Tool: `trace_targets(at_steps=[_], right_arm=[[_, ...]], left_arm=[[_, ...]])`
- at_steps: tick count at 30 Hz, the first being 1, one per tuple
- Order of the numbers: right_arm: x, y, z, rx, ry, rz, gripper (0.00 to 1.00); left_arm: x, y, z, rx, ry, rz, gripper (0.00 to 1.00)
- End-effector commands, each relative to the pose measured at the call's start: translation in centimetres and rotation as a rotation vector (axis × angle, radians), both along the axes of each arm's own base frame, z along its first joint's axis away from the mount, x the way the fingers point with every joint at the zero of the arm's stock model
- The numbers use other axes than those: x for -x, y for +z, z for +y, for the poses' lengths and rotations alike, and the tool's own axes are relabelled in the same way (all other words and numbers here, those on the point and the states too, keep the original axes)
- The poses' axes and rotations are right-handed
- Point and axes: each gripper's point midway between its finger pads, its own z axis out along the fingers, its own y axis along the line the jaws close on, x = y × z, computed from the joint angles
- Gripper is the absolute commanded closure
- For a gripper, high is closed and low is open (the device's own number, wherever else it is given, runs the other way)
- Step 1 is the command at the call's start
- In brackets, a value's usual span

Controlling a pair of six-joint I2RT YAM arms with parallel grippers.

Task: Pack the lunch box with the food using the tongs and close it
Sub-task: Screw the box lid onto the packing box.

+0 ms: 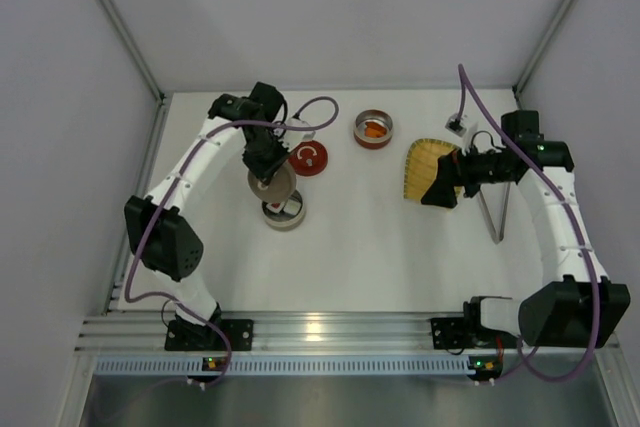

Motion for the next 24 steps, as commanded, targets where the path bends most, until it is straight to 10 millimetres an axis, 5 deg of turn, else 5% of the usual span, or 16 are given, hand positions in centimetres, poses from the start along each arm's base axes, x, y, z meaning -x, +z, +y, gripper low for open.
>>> trace_targets(at_steps=[1,8,24], right_arm=[[0.5,1.7,0.2,-0.031,0.017,-0.077,0.01],[0.7,2.0,0.3,-0.038,0.016,-0.078,0.0],[1.1,0.4,0.0,-0.014,0.028,-0.048,0.01]], left_arm=[[5.7,0.8,3.5,-0.104,-0.015,0.135,1.0],[8.8,-2.1,4.9,-0.153,-0.064,0.256,1.0],[3.1,-6.1,1.9,-0.159,-0.091,0.345,1.0]])
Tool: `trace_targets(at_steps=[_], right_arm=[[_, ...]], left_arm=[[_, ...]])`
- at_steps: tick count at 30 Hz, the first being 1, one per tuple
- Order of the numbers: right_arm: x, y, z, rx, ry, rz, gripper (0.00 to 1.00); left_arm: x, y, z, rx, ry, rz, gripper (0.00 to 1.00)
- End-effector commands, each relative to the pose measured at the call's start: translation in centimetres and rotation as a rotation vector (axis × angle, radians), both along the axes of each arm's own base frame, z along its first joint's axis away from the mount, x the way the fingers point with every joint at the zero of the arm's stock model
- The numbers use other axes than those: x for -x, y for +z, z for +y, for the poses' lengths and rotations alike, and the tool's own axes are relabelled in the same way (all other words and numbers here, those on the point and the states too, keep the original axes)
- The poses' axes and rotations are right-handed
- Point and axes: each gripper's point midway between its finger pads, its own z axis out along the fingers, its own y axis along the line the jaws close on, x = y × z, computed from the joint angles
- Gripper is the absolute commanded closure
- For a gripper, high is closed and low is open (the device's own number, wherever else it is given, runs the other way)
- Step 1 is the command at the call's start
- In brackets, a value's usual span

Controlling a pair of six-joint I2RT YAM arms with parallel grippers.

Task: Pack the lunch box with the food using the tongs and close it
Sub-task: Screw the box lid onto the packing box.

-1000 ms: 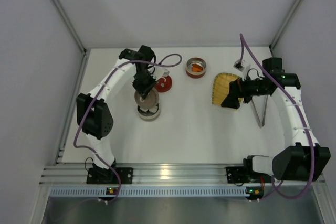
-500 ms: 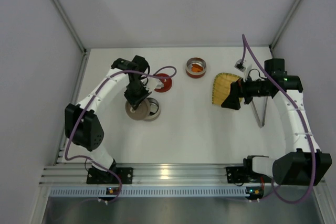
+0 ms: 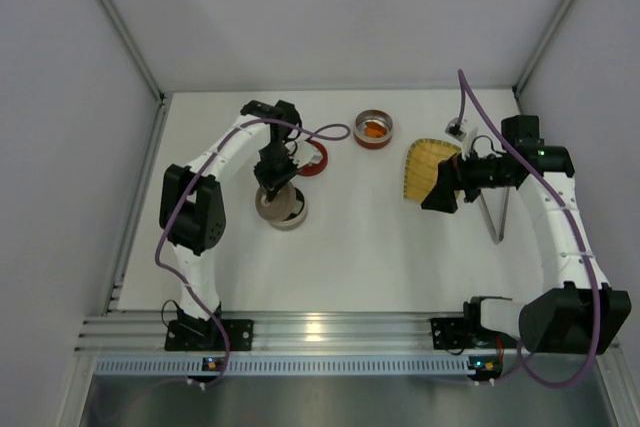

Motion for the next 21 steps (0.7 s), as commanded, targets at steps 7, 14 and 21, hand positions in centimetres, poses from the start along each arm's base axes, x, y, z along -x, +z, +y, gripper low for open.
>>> trace_targets(at_steps=[7,14,21], right_arm=[[0.1,0.0,-0.1,-0.017,0.02,-0.023,0.01],[0.2,-0.1,0.1,-0.033,0.02,-0.014,0.01],[0.4,-0.1,0.2,-0.03,0.02,-0.02,0.01]], left_arm=[[2.6,0.7,0.8,-0.033,-0.018,0.147,0.96],[1.9,1.2,-0.6,0.027,0.015,0.136,0.84],[1.8,1.1,-2.0,0.085,0.041,0.161,0.82]])
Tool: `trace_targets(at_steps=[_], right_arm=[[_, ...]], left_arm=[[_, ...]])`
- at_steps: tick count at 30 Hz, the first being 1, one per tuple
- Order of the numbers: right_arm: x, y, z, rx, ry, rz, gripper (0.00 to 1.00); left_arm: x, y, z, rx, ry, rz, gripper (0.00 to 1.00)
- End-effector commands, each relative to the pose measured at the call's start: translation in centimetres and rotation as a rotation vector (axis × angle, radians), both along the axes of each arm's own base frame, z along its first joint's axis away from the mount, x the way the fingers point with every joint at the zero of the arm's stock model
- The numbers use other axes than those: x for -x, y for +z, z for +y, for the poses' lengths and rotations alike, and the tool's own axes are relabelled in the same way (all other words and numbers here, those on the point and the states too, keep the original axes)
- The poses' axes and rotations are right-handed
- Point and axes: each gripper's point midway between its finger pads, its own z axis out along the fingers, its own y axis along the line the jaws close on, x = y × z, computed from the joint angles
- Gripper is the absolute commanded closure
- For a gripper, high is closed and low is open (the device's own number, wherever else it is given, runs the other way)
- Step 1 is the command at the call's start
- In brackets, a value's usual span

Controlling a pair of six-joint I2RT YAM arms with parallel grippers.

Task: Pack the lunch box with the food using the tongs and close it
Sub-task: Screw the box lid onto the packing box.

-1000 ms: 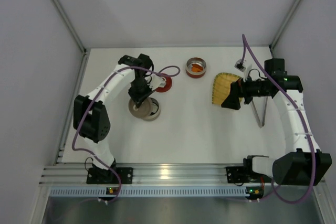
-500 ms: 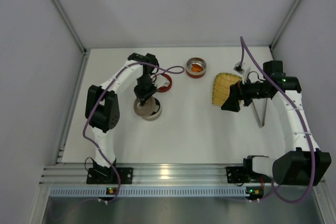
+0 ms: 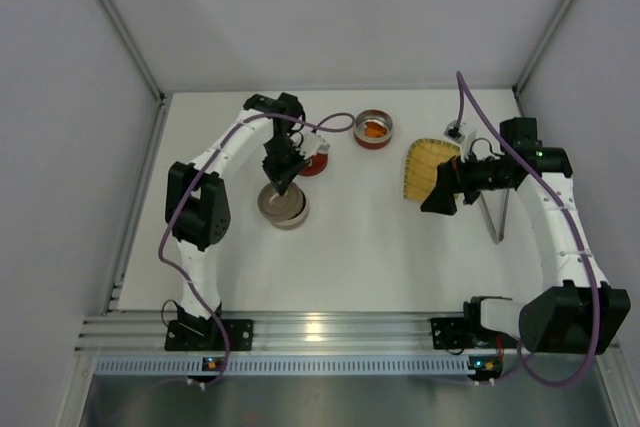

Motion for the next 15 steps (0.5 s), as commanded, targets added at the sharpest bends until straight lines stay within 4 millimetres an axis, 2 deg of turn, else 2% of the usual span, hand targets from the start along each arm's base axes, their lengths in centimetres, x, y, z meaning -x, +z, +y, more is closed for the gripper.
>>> trace_targets(at_steps=[1,15], right_arm=[[0.0,0.6,0.0,-0.025,0.016,-0.041,0.01],[0.1,0.7,0.0,-0.019,0.02,-0.048,0.01]], left_arm=[[3.2,0.9,0.3,-0.009,0.019,0.154,0.82],[3.5,-0.4,0.8,-0.027,0.047,0.145,0.82]])
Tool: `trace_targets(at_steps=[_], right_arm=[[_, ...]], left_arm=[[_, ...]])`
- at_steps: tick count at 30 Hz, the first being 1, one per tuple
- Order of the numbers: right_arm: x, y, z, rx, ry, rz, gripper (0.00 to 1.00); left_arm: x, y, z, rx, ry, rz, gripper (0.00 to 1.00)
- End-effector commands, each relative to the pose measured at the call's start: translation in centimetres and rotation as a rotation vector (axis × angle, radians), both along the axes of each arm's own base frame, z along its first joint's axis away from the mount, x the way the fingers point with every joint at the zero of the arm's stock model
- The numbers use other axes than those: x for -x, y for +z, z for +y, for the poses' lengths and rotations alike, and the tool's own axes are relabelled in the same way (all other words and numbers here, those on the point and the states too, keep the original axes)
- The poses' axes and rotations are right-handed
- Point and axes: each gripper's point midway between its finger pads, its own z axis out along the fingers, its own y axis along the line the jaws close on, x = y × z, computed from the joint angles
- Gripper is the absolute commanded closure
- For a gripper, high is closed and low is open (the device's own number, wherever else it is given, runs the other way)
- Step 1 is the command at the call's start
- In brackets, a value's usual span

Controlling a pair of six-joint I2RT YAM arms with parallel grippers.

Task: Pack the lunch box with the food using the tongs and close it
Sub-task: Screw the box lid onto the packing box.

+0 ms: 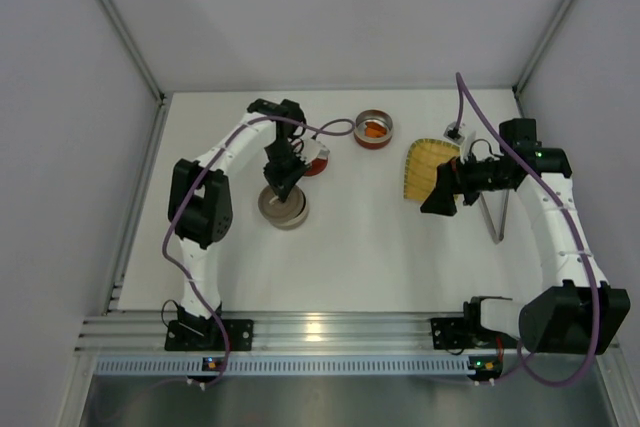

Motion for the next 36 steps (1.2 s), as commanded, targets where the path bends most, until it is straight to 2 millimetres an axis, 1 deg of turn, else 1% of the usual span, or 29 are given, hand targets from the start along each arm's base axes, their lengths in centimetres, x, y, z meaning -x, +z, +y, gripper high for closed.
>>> trace_targets(at_steps=[1,4,5,7,9,10,13,14,16,21,26,32,36], right_arm=[[0.0,0.9,0.0,-0.021,0.019,-0.054,0.01],[0.1,0.9,0.0,-0.022,0.021,-0.055,0.01],[0.2,0.8,0.0,-0.021,0.022,-0.055,0.01],[0.2,0.8,0.0,-0.021,0.022,-0.055,0.01],[0.2,0.8,0.1,-0.025,0.02,-0.055,0.01],[0.2,0.8,0.1,-0.028,0.021,-0.055,0.01],[0.3,0.8,0.2,-0.03,0.023,-0.056,0.01],[0.2,0.9,0.1,-0.03,0.02,-0.059,0.01],[0.3,0.8,0.2,-0.03,0.02,-0.057,0.01],[0.5,0.7,0.3,-0.04,0.021,-0.055,0.01],[0.6,0.5,0.4,-0.049,0.023,-0.05,0.01],[0.8,0.3,0.4,-0.048,0.023,-0.049,0.01],[0.8,0.3,0.4,-0.044,0.024,-0.05,0.01]], left_arm=[[2.9,1.1,1.2,-0.033,0.013,0.077,0.82],[3.2,1.0,1.3,-0.022,0.014,0.068,0.8],[3.2,1.4,1.3,-0.015,0.023,0.054,0.79],[2.9,1.5,1.1,-0.004,0.032,0.029,0.76],[2.5,1.9,0.8,0.01,0.047,0.007,0.76],[2.5,2.0,0.8,0.012,0.051,0.005,0.77],[2.4,2.2,0.5,0.021,0.071,0.005,0.86],[2.3,2.4,0.4,0.027,0.075,0.003,0.92],[2.6,2.8,0.0,0.044,0.086,0.011,0.99],[1.8,4.1,-0.8,0.072,0.12,-0.008,1.0],[0.9,3.2,-0.2,0.02,0.145,-0.022,1.0],[0.1,2.5,-0.5,0.021,0.156,-0.024,1.0],[0.0,2.1,-0.9,0.028,0.152,-0.008,1.0]])
